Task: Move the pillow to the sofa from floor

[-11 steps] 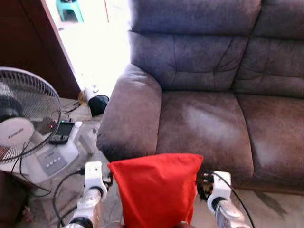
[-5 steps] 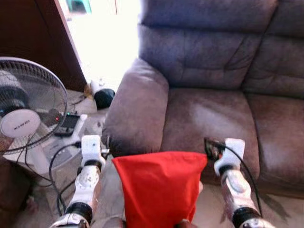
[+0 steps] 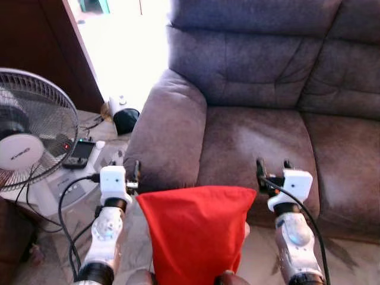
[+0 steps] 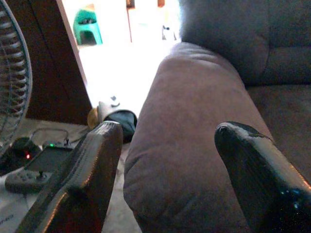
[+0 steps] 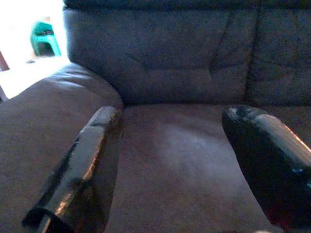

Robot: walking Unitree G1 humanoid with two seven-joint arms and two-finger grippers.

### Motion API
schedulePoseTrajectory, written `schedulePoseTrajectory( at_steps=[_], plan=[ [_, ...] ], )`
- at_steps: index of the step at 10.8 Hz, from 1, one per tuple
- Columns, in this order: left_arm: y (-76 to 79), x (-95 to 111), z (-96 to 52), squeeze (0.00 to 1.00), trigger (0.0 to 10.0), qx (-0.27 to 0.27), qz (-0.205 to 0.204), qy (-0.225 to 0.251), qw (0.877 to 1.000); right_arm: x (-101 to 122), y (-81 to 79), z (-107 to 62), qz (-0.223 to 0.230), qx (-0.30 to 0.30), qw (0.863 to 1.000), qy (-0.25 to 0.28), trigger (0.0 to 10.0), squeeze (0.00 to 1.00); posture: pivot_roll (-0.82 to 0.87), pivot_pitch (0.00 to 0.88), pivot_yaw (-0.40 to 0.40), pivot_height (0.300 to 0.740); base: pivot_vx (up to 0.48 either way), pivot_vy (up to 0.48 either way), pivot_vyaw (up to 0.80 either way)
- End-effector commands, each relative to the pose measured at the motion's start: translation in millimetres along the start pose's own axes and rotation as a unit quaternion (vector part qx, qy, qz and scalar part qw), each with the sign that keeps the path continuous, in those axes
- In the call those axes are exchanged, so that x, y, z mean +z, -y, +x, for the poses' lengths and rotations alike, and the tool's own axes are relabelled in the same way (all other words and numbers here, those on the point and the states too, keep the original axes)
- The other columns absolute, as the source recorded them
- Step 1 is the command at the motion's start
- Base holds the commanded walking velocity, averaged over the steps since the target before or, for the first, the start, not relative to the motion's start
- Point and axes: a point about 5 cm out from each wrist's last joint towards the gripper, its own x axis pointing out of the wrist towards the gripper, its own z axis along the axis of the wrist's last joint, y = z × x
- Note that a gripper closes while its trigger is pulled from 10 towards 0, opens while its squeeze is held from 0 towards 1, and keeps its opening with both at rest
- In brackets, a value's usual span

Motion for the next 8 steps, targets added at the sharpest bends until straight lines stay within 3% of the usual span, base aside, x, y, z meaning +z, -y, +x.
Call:
schedulePoseTrajectory(
  at_steps=[1,5,8],
  plan=[
    [0.8,3,-1.4,0.00,10.0,-0.006,0.008,0.005,1.000,3,-2.3,-2.3,0.001,0.005,1.000,0.000,10.0,0.00,0.03,0.134,-0.026,0.687,0.000,0.000,0.00],
    [4.7,8,9.5,0.00,10.0,-0.002,-0.002,-0.004,1.000,4,1.3,6.7,-0.004,-0.010,0.999,-0.033,10.0,0.00,0.03,0.088,-0.015,0.687,0.000,0.000,0.00],
    [-0.3,6,7.9,0.00,10.0,0.001,0.002,-0.014,1.000,3,5.6,6.5,-0.006,-0.014,0.999,-0.037,10.0,0.00,0.03,0.070,-0.014,0.687,0.000,0.000,0.00]
  ],
)
